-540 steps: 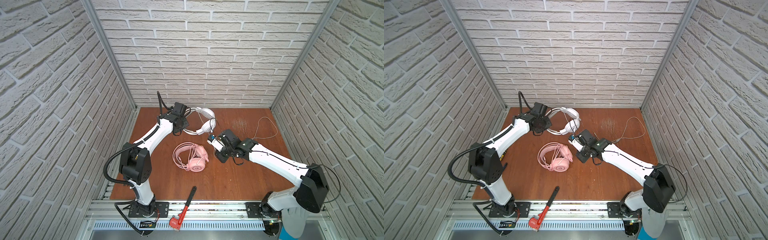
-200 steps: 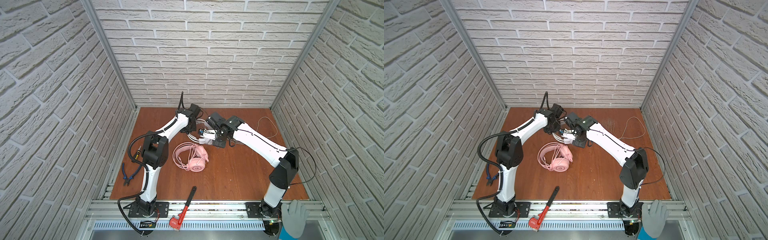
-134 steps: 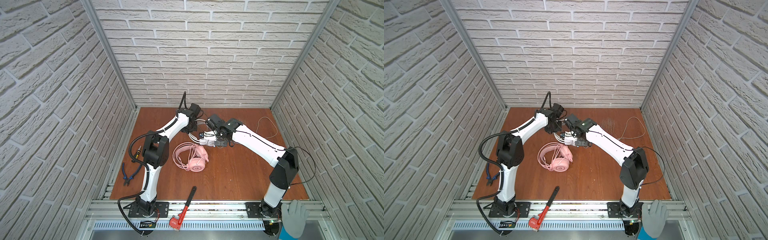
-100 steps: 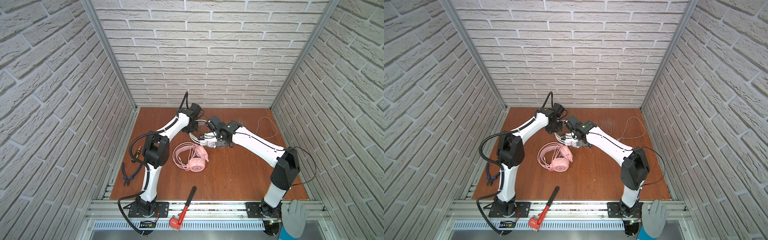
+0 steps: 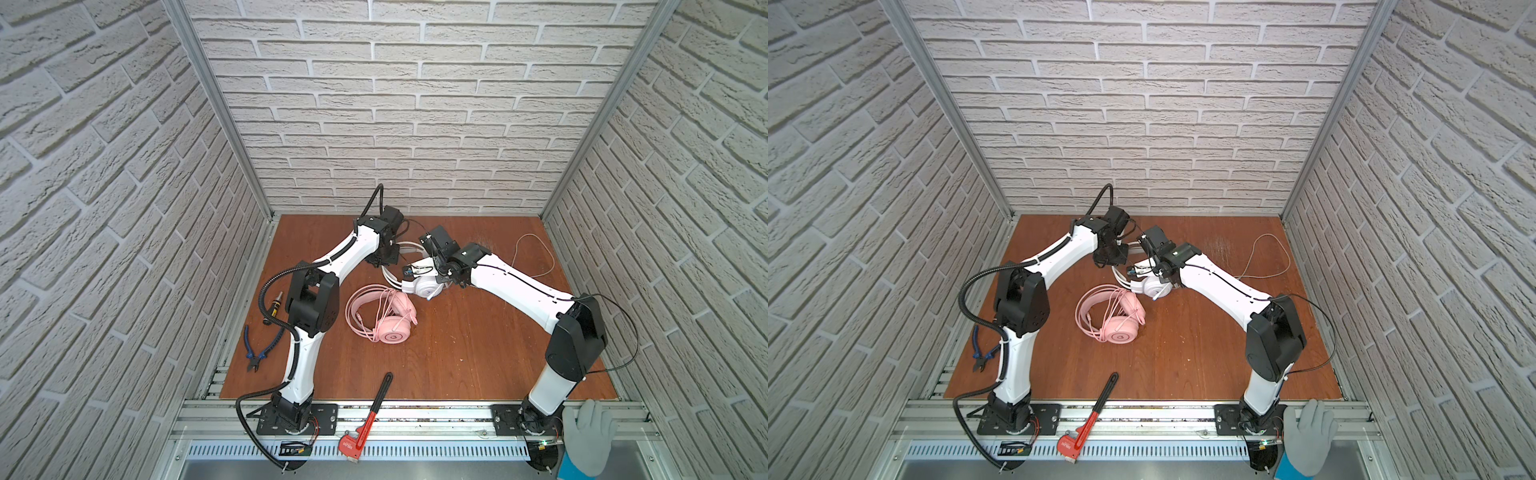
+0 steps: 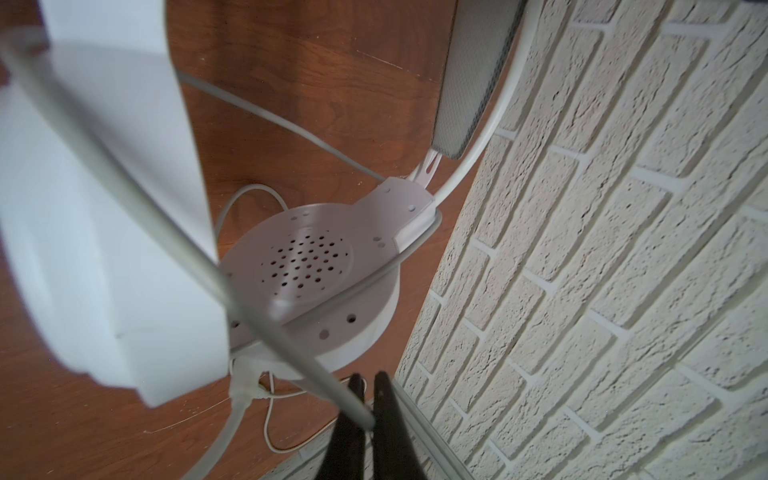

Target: Wrap the headphones

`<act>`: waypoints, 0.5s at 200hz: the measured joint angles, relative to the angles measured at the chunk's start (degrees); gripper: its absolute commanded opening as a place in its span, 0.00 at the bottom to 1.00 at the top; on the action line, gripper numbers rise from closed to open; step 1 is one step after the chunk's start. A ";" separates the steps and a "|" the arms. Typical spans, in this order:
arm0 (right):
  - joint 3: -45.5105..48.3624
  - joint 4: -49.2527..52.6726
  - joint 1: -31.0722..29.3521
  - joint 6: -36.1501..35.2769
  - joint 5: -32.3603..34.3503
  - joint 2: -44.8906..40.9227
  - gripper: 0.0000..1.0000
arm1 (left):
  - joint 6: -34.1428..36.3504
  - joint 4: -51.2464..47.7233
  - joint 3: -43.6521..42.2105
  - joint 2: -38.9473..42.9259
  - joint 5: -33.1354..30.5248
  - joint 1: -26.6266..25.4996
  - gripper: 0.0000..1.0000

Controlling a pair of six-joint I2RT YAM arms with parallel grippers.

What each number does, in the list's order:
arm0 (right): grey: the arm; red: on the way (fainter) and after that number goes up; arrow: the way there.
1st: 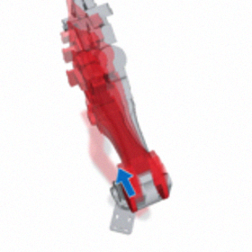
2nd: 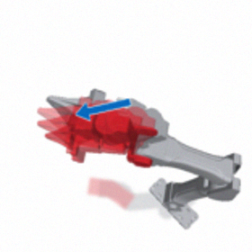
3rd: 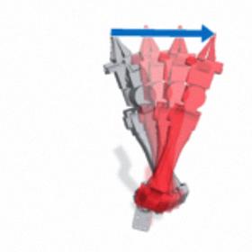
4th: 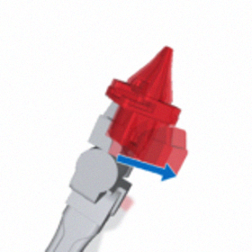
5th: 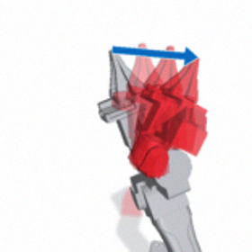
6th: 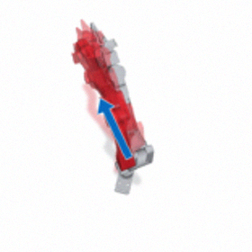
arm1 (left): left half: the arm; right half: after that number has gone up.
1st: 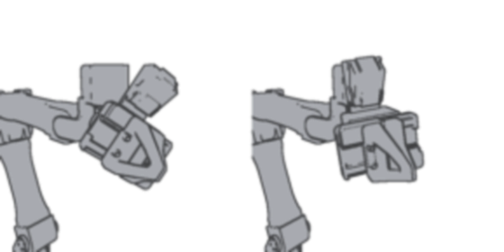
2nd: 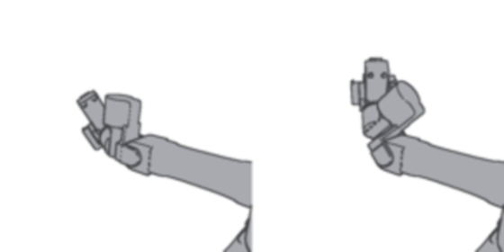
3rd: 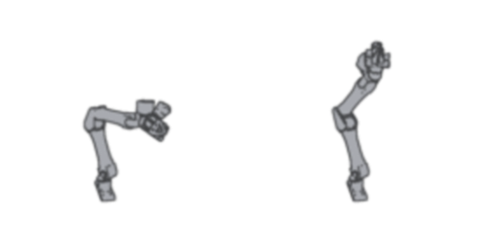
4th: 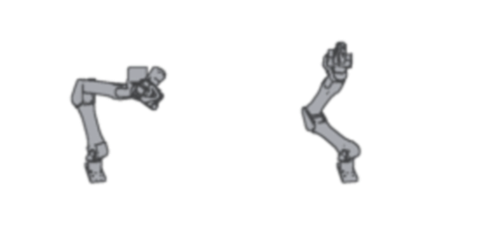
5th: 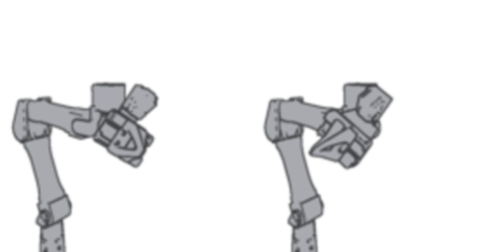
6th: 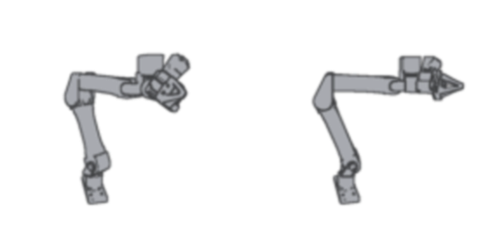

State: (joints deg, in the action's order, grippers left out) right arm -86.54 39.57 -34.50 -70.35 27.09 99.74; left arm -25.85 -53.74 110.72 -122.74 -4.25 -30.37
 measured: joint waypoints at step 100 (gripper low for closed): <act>-5.11 -3.41 4.61 -3.54 -8.28 4.13 0.13 | 3.58 0.90 0.66 0.00 3.50 -1.01 0.00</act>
State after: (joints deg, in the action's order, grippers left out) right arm -91.66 36.16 -29.89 -73.89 18.81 103.88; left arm -22.26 -52.84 111.37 -122.74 -0.75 -31.38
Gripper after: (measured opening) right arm 0.104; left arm 0.089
